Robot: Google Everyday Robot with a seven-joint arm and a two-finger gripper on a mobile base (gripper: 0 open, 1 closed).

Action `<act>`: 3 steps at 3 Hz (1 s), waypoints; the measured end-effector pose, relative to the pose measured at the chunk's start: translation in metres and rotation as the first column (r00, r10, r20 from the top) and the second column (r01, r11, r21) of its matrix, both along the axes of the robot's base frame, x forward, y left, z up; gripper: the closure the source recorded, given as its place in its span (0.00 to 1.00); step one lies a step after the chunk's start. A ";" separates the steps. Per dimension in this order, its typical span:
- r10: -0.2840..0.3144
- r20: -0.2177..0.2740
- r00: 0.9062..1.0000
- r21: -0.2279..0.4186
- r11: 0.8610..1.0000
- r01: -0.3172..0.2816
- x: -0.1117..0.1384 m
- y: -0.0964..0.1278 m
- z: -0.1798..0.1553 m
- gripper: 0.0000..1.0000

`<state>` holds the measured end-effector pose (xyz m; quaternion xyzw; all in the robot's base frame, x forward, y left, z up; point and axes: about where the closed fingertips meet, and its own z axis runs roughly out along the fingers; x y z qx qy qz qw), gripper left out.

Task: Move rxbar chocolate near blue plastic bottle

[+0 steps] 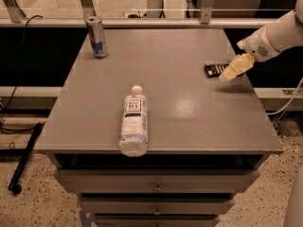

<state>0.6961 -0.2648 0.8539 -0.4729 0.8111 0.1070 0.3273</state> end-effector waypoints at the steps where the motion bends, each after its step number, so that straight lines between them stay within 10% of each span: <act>1: -0.016 -0.002 1.000 0.004 1.000 0.016 0.011 -0.005 -0.015 0.00; 3: -0.020 -0.013 1.000 0.010 1.000 0.020 0.018 -0.003 -0.027 0.41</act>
Offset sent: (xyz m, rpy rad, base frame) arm 0.0198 -0.0121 -0.0275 0.0020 0.0004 -0.0327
